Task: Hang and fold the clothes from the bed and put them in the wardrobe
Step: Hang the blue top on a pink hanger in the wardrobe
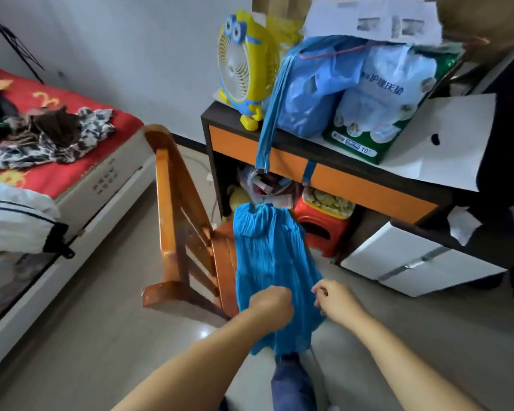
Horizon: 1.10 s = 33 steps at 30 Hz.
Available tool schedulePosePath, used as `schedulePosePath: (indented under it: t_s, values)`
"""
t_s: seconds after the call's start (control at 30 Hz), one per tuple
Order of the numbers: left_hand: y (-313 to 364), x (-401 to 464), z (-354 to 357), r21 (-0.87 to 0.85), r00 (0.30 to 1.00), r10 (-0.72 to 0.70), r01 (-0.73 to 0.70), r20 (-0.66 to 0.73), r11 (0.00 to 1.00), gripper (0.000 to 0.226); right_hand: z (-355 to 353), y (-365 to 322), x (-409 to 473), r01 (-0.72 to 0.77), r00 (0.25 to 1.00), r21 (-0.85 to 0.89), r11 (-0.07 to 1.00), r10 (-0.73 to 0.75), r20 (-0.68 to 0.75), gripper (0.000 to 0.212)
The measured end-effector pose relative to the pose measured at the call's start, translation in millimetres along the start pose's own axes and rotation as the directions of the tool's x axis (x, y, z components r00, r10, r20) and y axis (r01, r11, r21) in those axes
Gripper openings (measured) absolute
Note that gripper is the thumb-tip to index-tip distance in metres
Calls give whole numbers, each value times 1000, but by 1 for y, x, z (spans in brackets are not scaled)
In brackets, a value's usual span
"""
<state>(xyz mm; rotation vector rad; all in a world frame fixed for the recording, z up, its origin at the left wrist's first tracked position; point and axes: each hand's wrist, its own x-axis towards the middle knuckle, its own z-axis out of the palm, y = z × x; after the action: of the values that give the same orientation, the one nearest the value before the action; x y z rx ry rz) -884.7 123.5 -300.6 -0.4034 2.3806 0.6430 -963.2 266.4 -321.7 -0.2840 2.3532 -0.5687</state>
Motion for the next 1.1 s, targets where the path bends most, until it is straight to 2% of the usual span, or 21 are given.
schedulePosePath:
  t_s: [0.1, 0.27, 0.37, 0.43, 0.6, 0.7, 0.8, 0.87, 0.93, 1.0, 1.03, 1.1]
  values:
    - [2, 52, -3, -91, 994, -104, 106, 26, 990, 26, -12, 6, 59, -5, 997, 12, 1000, 4, 72, 25]
    - [-11, 154, 7, -207, 957, -286, 291, 56, 934, 31, -16, 23, 183, 74, 978, -87, 993, -55, 203, 23]
    - [-25, 224, 13, -285, 930, -367, 359, 27, 889, 35, -13, 30, 257, 108, 978, -176, 978, -72, 197, 29]
    - [-33, 270, 12, -282, 918, -395, 373, -25, 884, 37, -6, 35, 302, 140, 984, -211, 967, -111, 142, 33]
    - [-52, 362, 1, -150, 872, -358, 326, -334, 933, 60, 21, 39, 381, 173, 984, -188, 967, -162, 74, 51]
    - [-67, 401, -4, -43, 874, -294, 301, -388, 953, 77, 43, 41, 409, 154, 988, -132, 979, -148, 48, 63]
    - [-80, 421, 2, -119, 903, -333, 312, -273, 943, 89, 66, 44, 421, 110, 992, 110, 988, -115, 45, 67]
    - [-83, 417, 14, -208, 914, -380, 347, -142, 914, 85, 77, 45, 420, 33, 997, 249, 968, -49, 59, 56]
    - [-86, 401, 31, -297, 907, -421, 396, -24, 869, 68, 86, 44, 410, -110, 982, 341, 934, 49, 183, 43]
    - [-90, 380, 46, -349, 893, -450, 429, 23, 833, 44, 89, 39, 393, -284, 927, 432, 856, 131, 350, 32]
    - [-91, 367, 51, -370, 887, -461, 436, 23, 820, 37, 89, 34, 383, -329, 900, 442, 834, 135, 415, 27]
    - [-91, 343, 58, -470, 877, -480, 420, -9, 776, 29, 88, 24, 365, -321, 879, 421, 848, 101, 466, 25]
